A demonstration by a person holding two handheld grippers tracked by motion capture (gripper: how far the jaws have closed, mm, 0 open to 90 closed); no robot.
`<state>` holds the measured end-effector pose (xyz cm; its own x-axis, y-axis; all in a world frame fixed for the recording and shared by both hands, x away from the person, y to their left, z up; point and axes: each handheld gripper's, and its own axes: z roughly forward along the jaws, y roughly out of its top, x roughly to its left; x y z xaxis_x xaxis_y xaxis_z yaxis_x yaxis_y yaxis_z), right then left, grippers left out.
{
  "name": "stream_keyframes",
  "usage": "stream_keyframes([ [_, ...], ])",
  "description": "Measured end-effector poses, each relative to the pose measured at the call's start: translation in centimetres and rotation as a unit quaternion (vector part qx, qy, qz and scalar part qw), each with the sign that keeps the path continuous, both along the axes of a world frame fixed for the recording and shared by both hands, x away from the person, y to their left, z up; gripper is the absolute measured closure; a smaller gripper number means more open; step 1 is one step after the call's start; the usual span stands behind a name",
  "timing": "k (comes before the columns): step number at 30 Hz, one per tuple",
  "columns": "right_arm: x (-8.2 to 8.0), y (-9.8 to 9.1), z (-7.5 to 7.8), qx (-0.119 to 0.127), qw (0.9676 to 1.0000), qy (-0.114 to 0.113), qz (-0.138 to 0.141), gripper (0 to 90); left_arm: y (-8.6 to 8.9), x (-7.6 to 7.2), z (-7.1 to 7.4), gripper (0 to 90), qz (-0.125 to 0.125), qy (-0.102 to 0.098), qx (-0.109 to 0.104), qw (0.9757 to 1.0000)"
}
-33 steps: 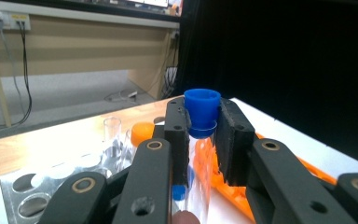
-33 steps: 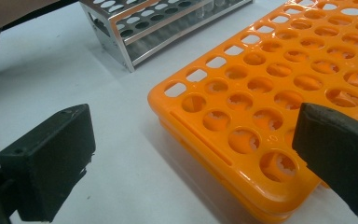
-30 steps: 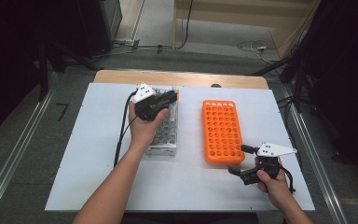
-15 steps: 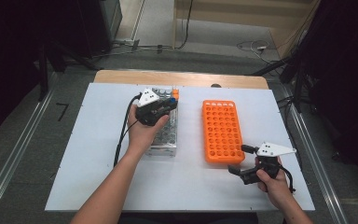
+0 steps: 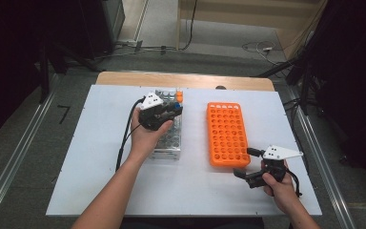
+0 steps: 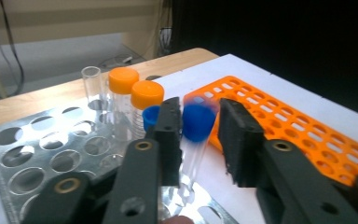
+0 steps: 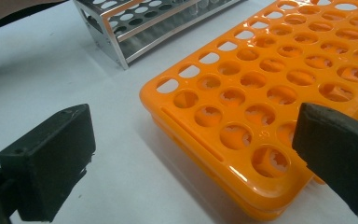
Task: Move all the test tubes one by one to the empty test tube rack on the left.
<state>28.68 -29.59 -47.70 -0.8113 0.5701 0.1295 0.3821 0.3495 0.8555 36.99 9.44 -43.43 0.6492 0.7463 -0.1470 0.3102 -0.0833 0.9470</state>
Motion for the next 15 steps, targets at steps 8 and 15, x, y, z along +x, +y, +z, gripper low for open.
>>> stream_keyframes([
  [8,0.1,-0.2,-0.1,0.001,1.0000,-0.001,-0.001,0.0,0.3,-0.9,0.2,35.0,0.001,0.010,-0.013,0.9999],
  [15,0.2,-0.3,-0.1,0.002,1.0000,0.000,-0.004,0.0,1.1,-2.4,0.2,5.0,-0.012,0.017,-0.010,0.9997],
])
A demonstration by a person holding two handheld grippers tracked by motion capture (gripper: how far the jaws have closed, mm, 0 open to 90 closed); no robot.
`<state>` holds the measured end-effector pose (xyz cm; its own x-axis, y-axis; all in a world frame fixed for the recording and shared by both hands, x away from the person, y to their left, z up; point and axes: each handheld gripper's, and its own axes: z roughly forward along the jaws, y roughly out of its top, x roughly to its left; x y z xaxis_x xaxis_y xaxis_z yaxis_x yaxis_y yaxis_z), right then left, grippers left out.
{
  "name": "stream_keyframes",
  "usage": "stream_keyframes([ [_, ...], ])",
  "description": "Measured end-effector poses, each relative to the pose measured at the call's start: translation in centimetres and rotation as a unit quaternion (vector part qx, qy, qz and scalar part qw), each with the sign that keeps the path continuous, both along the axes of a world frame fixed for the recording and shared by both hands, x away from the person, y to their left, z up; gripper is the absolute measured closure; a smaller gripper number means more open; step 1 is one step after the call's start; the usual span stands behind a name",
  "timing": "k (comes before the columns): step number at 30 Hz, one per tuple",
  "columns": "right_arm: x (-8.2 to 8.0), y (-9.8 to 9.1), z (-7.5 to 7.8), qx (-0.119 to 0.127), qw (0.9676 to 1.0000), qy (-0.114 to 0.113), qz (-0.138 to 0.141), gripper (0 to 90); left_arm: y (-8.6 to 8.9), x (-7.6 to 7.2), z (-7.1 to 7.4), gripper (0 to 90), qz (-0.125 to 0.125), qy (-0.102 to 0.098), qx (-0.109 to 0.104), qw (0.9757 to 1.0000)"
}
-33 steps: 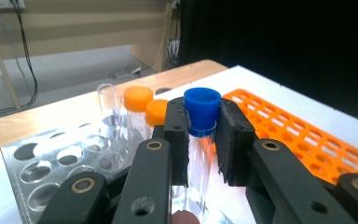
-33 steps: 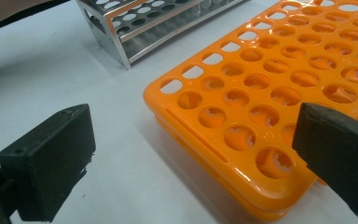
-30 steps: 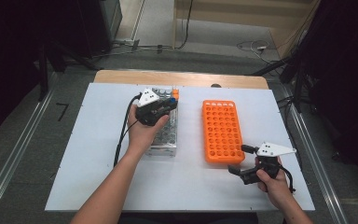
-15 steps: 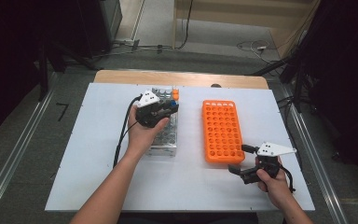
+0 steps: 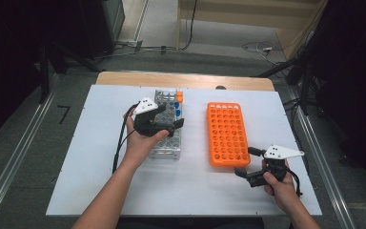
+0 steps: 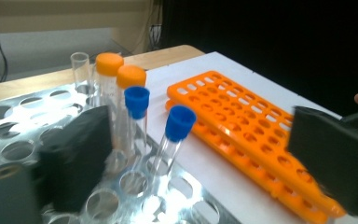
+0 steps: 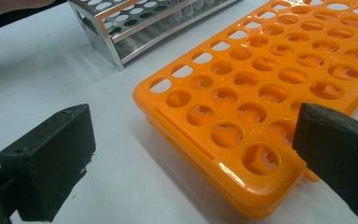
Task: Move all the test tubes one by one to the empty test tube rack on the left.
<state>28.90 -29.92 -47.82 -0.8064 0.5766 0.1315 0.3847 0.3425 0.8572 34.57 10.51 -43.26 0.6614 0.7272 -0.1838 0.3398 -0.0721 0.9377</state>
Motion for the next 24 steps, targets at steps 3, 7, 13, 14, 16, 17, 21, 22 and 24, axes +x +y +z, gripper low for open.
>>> stream_keyframes([
  [3,0.0,0.0,0.0,0.000,1.0000,0.000,0.000,0.0,0.5,-0.7,-0.2,0.6,-0.003,0.003,-0.002,1.0000],
  [7,0.0,0.2,-0.1,-0.002,1.0000,0.000,0.001,0.0,1.0,-1.7,-0.6,0.0,-0.008,0.008,0.000,0.9999],
  [13,0.1,0.2,-0.2,-0.003,1.0000,0.000,0.000,0.0,2.0,-3.2,-1.1,0.0,-0.007,0.007,0.001,1.0000],
  [14,0.1,0.2,-0.2,-0.003,1.0000,0.000,0.000,0.0,2.1,-3.5,-1.2,0.0,-0.006,0.008,0.005,0.9999],
  [16,0.2,0.2,-0.2,-0.005,1.0000,-0.001,0.001,0.0,2.4,-4.0,-1.5,0.0,-0.007,0.007,0.004,0.9999],
  [17,0.2,0.2,-0.2,-0.005,1.0000,-0.001,0.001,0.0,2.5,-4.2,-1.6,0.0,-0.008,0.006,0.007,0.9999],
  [21,0.2,0.2,-0.2,-0.005,1.0000,-0.003,0.000,0.0,2.9,-5.1,-1.9,0.0,-0.009,0.005,0.007,0.9999],
  [22,0.3,0.2,-0.2,-0.005,1.0000,-0.003,0.000,0.0,3.0,-5.5,-2.1,0.0,-0.010,0.002,0.009,0.9999],
  [24,0.3,0.2,-0.2,-0.006,1.0000,-0.003,0.000,0.0,3.1,-5.7,-2.2,0.0,-0.009,0.000,0.008,0.9999],
])
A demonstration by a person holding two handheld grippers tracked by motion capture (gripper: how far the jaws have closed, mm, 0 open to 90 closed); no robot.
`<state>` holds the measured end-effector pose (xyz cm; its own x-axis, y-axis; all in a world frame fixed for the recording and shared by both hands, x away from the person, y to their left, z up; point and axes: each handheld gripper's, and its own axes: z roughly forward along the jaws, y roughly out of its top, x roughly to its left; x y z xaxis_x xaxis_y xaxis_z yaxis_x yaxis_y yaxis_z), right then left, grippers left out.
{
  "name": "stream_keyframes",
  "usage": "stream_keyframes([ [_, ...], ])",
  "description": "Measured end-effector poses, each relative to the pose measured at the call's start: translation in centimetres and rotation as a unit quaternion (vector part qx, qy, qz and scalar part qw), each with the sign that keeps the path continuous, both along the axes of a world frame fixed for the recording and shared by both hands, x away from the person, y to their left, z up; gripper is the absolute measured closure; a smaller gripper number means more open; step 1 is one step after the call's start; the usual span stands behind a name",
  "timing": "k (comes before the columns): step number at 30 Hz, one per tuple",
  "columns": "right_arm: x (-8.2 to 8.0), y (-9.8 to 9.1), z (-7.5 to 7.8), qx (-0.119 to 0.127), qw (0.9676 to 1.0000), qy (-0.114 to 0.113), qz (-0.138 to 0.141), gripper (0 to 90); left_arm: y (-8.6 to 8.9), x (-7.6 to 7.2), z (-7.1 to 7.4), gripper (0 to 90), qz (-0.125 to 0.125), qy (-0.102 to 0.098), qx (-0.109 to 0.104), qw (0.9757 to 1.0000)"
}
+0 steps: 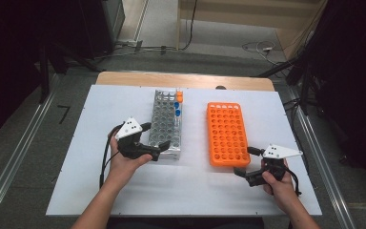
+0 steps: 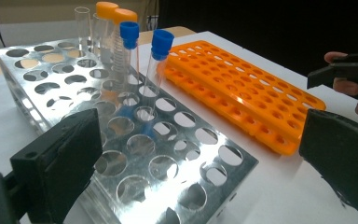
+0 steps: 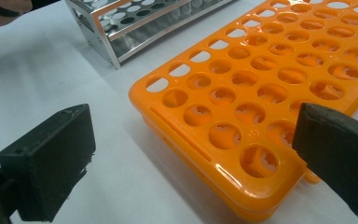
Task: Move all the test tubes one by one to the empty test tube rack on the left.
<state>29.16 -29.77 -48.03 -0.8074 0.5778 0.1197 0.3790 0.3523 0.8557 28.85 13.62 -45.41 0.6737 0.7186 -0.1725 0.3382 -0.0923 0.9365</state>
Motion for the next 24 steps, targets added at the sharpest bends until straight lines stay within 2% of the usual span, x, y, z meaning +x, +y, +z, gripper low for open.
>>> stream_keyframes([
  [10,0.0,-0.3,0.1,0.001,1.0000,-0.004,-0.003,0.0,1.3,-1.9,-1.1,0.0,0.008,0.004,0.002,1.0000],
  [18,0.2,-0.6,0.0,0.003,1.0000,-0.004,-0.008,0.0,2.5,-2.9,-1.5,0.0,0.007,-0.008,-0.003,0.9999],
  [24,0.3,-0.8,0.1,0.004,0.9999,-0.004,-0.011,0.0,3.9,-3.8,-2.1,0.0,0.004,-0.020,-0.021,0.9996],
])
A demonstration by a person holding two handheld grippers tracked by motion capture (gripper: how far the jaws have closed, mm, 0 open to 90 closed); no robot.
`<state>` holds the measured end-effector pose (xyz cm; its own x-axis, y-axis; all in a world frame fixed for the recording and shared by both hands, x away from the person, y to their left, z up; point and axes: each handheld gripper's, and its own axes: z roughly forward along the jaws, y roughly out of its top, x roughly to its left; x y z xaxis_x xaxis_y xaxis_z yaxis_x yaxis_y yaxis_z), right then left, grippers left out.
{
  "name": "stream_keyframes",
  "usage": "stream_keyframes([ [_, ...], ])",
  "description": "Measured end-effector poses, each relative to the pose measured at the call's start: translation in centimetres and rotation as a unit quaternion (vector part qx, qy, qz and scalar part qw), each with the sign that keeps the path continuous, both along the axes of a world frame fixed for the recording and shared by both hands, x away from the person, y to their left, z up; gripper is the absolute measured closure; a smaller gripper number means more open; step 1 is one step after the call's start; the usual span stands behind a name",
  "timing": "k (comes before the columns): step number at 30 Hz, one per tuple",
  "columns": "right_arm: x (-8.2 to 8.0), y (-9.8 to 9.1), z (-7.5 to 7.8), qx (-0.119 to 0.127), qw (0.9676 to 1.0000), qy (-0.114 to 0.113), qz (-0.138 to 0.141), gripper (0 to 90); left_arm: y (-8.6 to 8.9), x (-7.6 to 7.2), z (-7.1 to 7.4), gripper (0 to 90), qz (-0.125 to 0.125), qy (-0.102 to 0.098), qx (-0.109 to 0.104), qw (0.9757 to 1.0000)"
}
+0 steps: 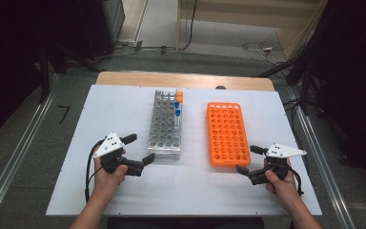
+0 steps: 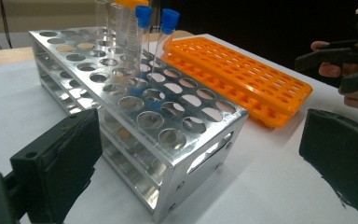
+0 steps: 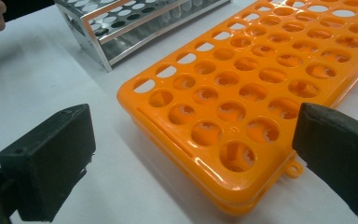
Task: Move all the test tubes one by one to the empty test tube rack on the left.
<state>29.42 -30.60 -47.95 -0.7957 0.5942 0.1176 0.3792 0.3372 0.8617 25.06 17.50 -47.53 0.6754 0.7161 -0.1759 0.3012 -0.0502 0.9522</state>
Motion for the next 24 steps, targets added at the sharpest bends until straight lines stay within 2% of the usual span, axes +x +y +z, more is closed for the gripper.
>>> stream_keyframes([
  [3,0.1,-0.2,0.0,0.002,1.0000,-0.001,-0.003,0.0,0.6,-0.4,-0.4,0.0,0.004,0.002,-0.005,1.0000],
  [7,-0.1,-0.8,-0.2,0.001,0.9999,-0.007,-0.008,0.0,1.6,-0.9,-0.8,0.0,0.016,0.003,0.001,0.9999],
  [14,-0.4,-2.1,-0.3,0.007,0.9998,-0.008,-0.019,0.0,2.5,-1.3,-1.1,0.0,0.023,0.007,0.001,0.9997],
  [18,-0.6,-3.7,-0.6,0.009,0.9993,-0.006,-0.036,0.0,3.0,-1.8,-1.3,0.0,0.025,0.009,-0.001,0.9996],
  [24,-0.4,-4.7,-0.7,0.016,0.9985,-0.004,-0.052,0.0,3.9,-2.5,-1.5,0.0,0.029,0.009,-0.002,0.9995],
])
